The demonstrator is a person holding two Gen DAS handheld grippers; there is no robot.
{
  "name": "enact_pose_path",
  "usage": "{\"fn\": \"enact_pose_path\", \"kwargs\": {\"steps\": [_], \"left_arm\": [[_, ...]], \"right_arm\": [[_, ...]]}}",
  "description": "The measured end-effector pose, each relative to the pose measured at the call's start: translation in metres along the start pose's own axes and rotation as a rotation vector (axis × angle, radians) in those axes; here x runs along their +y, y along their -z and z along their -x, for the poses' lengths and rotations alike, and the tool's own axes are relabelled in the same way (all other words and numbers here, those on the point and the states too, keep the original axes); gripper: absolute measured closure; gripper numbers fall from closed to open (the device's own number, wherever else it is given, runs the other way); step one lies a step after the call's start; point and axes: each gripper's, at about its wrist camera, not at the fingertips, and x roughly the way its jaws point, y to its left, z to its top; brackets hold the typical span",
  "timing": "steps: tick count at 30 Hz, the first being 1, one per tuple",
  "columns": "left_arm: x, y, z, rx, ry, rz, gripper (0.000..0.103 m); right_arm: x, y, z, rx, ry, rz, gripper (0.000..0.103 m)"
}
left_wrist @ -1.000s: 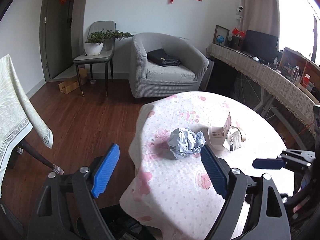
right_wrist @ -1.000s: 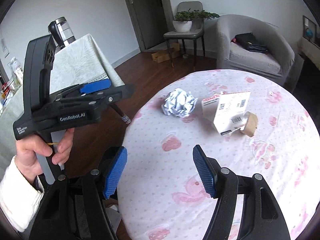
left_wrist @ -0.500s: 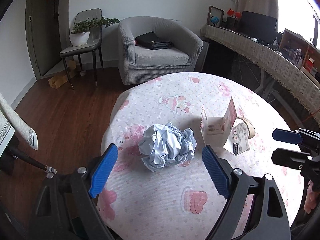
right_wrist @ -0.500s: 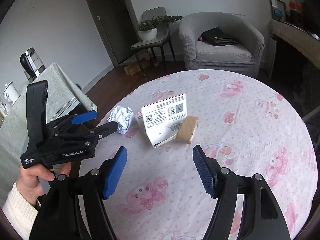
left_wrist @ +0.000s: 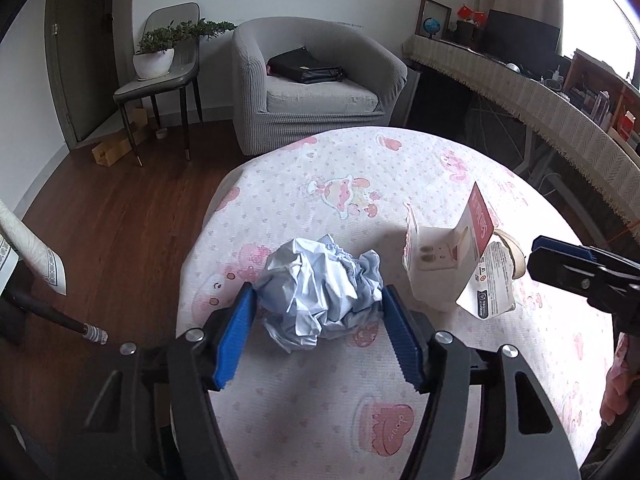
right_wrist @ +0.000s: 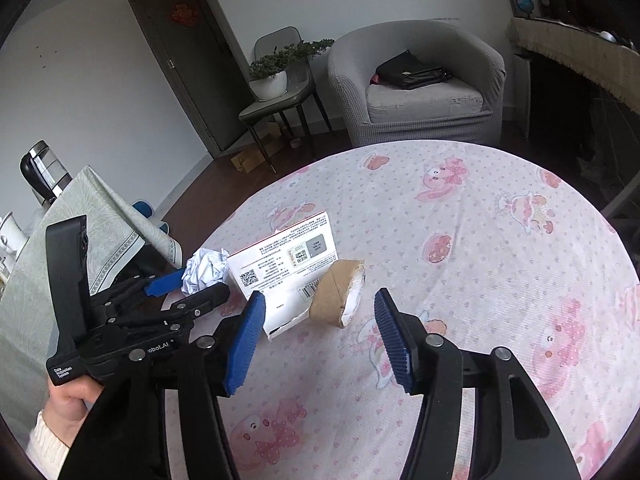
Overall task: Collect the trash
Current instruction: 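Grasp the crumpled paper ball with the left gripper while the right gripper grasps the brown tape roll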
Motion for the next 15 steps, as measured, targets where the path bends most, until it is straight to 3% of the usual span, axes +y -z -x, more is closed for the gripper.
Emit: {"fn": "enact_pose_path", "kwargs": {"steps": [6,11,15], "left_arm": [[0.000,0.002,0.004,-0.013,-0.015,-0.005,0.041],[0.004,0.005,0.011,-0.034,-0.020,0.044,0.041],[0.007,0.012,0.016,-0.048,-0.013,0.078,0.041]], "right_arm": [[-0.011,-0.002,-0.013,0.015,0.003,-0.027,0.064],[-0.010,-0.002,-0.022,0.030,-0.024,-0.030,0.081],[-0.002,-0.002,-0.019,0.025,0.006,0.011,0.084]]}}
